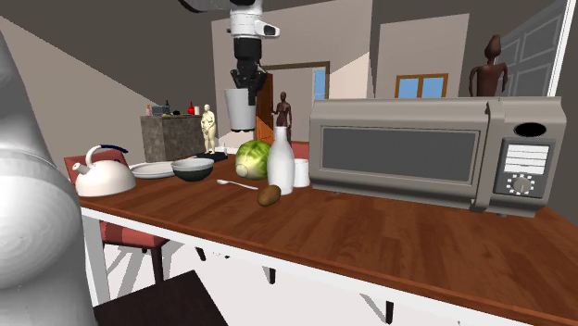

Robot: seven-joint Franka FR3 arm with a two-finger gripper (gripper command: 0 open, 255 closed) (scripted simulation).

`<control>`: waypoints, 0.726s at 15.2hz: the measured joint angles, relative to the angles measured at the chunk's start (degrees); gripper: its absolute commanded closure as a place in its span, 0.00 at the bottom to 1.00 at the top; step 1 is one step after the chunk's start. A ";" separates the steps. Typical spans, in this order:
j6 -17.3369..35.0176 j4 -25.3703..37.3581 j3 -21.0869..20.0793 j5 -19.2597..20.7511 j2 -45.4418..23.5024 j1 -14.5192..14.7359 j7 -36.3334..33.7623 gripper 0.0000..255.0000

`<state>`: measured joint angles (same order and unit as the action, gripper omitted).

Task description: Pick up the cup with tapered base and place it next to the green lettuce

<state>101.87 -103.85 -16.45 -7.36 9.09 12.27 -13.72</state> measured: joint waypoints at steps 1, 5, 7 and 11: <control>0.09 0.57 -0.93 0.21 -0.49 0.59 -1.56 1.00; 0.50 4.11 -4.50 1.73 -4.05 2.90 -7.70 1.00; 0.30 6.78 -6.17 2.91 -6.46 4.14 -10.85 1.00; 0.11 11.33 -9.24 5.57 -10.93 7.01 -17.03 1.00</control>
<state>101.98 -92.52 -25.69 -1.80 -1.84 19.28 -30.75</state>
